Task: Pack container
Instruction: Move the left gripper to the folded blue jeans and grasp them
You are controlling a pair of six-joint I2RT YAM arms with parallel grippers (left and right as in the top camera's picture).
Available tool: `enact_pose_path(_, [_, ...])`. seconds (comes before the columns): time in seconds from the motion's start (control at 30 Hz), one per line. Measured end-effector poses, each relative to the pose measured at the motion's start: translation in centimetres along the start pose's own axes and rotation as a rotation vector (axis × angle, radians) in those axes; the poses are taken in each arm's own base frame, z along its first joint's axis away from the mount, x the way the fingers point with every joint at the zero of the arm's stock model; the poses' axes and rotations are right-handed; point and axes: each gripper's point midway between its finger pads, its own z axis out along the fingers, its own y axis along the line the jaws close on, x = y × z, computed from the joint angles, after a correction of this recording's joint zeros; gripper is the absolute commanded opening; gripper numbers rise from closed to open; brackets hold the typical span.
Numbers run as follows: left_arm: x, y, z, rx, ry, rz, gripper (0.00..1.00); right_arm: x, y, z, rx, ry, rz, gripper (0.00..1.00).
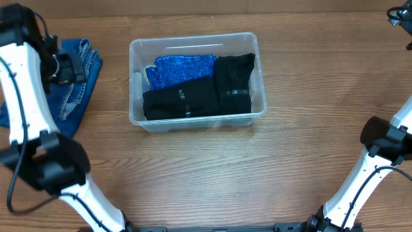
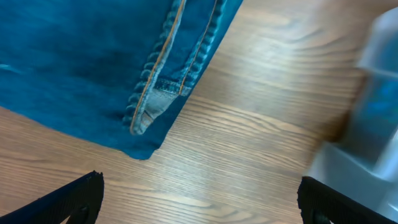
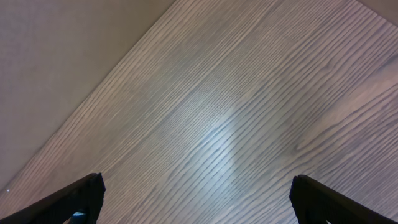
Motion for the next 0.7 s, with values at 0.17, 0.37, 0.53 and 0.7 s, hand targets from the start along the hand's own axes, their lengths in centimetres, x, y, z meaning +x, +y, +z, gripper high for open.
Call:
enact_pose_path(0.17, [0.1, 0.1, 7.8, -0.139, 0.177, 0.077, 1.0, 0.0, 0.0, 0.0, 0.0, 0.0, -0.001, 1.0])
enact_pose_path(0.37, [-3.0, -1.3, 11.2, -0.329, 0.109, 0.183, 1.0, 0.0, 0.0, 0.0, 0.0, 0.001, 0.0, 1.0])
enact_pose_path(0.53, [-5.5, -1.3, 10.5, -0.446, 0.003, 0.2, 1.0, 0.0, 0.0, 0.0, 0.0, 0.001, 0.0, 1.0])
enact_pose_path(0.7, [-6.3, -0.8, 10.2, -0.48, -0.027, 0.189, 1.0, 0.0, 0.0, 0.0, 0.0, 0.0, 0.0, 1.0])
